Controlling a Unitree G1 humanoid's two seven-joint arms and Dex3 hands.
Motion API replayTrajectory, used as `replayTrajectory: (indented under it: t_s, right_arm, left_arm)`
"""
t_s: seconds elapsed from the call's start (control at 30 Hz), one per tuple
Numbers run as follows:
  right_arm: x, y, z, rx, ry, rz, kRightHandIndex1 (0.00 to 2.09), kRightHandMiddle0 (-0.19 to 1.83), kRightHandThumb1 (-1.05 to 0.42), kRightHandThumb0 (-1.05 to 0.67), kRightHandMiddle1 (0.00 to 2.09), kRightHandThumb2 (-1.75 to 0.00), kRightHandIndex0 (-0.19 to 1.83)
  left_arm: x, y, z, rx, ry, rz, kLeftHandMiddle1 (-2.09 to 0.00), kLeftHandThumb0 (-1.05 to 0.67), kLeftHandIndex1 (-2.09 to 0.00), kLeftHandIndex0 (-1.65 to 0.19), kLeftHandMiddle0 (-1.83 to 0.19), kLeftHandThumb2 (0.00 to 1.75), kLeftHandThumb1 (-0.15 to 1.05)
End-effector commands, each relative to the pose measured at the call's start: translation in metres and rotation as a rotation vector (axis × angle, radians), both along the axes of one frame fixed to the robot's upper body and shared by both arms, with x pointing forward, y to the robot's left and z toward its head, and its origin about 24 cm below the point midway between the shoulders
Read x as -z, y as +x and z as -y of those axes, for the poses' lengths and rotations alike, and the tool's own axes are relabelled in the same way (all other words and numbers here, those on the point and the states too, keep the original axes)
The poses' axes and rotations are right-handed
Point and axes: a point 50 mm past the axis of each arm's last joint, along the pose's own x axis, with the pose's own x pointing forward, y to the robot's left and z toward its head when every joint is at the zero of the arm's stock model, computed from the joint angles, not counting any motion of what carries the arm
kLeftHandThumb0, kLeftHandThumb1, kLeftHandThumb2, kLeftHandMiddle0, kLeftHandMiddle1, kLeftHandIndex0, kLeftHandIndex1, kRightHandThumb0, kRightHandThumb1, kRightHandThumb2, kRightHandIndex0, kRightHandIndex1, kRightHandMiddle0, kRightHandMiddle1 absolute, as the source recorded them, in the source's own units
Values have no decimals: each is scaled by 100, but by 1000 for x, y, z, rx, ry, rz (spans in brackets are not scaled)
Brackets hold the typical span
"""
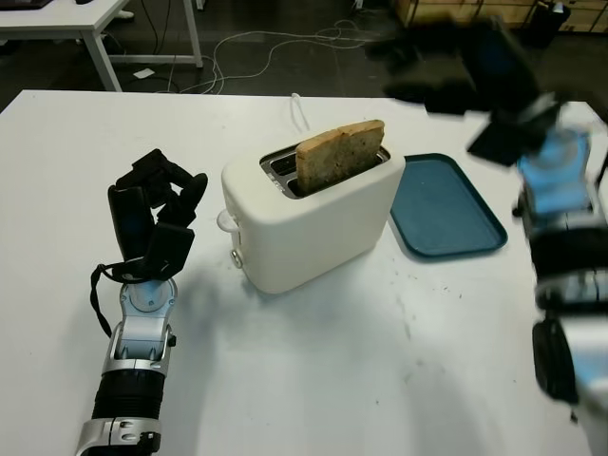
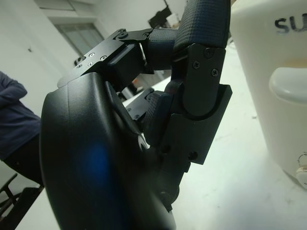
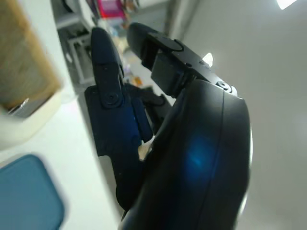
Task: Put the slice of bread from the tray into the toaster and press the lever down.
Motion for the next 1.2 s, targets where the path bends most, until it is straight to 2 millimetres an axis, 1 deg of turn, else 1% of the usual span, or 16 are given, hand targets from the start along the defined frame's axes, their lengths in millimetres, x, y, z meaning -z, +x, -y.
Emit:
replayTrajectory:
  t_s: [0.0, 0.13, 0.27, 0.3, 0.4, 0.47, 0.57, 0.8, 0.87, 0.93, 0.97, 1.03, 1.07, 1.1, 1.13, 1.17]
  right_arm:
    - [10, -9, 3, 38, 82, 8, 100, 99, -92, -36, 24, -28, 86]
    - [38, -31, 7, 146, 252, -4, 104, 104, -92, -36, 26, -31, 88]
    - [65, -52, 1, 263, 444, 30, 115, 109, -92, -30, 33, -29, 94]
    - [72, -56, -1, 286, 509, 33, 121, 108, -92, -29, 41, -29, 93]
    - [88, -67, -8, 355, 704, 43, 136, 91, -92, -30, 85, -31, 93]
    - [94, -70, -11, 378, 781, 47, 139, 86, -92, -30, 96, -33, 91]
    - [101, -73, -12, 408, 810, 51, 146, 77, -92, -31, 112, -37, 86]
    - [113, -77, -11, 479, 789, 32, 167, 72, -92, -30, 122, -38, 82]
    - [116, -77, -10, 478, 779, 24, 173, 71, -92, -29, 111, -36, 75]
    - [118, -76, -9, 472, 774, 7, 174, 78, -92, -31, 61, -33, 72]
    - [118, -75, -9, 471, 772, 2, 174, 84, -92, -32, 45, -32, 73]
    - [118, -74, -9, 475, 754, -16, 174, 99, -92, -33, 39, -32, 74]
    - [119, -73, -9, 472, 746, -29, 175, 96, -92, -34, 60, -33, 74]
    - [120, -73, -9, 467, 735, -42, 175, 83, -92, -35, 99, -33, 74]
    - [121, -72, -9, 474, 709, -48, 175, 77, -92, -35, 115, -34, 74]
    - [122, -72, -9, 482, 675, -59, 175, 78, -92, -35, 120, -34, 76]
  left_arm:
    - [-2, 2, 2, 13, 4, 9, -160, -97, -144, -96, -116, 17, 92]
    - [-2, 3, 2, 20, -5, 10, -160, -96, -143, -95, -115, 18, 92]
    - [-1, 3, 2, 14, -7, 4, -160, -97, -144, -96, -117, 18, 91]
    - [-1, 3, 1, 12, -4, 4, -160, -96, -144, -96, -117, 18, 91]
    - [-1, 2, 0, 7, 10, 3, -162, -96, -146, -95, -117, 20, 92]
    - [0, 2, -1, 9, 9, 3, -162, -96, -147, -94, -117, 20, 92]
    - [0, 2, -2, 10, 7, 4, -162, -95, -147, -93, -117, 21, 91]
    - [-2, -2, -6, 22, 32, 18, -162, -95, -147, -90, -115, 22, 91]
    - [-4, -4, -9, 27, 75, 41, -163, -93, -147, -88, -114, 23, 92]
    - [-7, -7, -13, 36, 113, 63, -164, -92, -147, -86, -112, 25, 92]
    - [-9, -8, -14, 41, 125, 69, -164, -92, -147, -86, -112, 25, 92]
    - [-12, -10, -17, 46, 169, 78, -164, -93, -145, -85, -110, 25, 92]
    - [-14, -11, -18, 41, 205, 76, -163, -93, -144, -84, -107, 28, 92]
    - [-15, -12, -20, 38, 234, 73, -164, -94, -142, -83, -104, 32, 92]
    - [-17, -13, -22, 38, 263, 71, -165, -95, -140, -83, -102, 34, 92]
    - [-19, -14, -24, 46, 290, 72, -167, -95, -137, -84, -100, 35, 92]
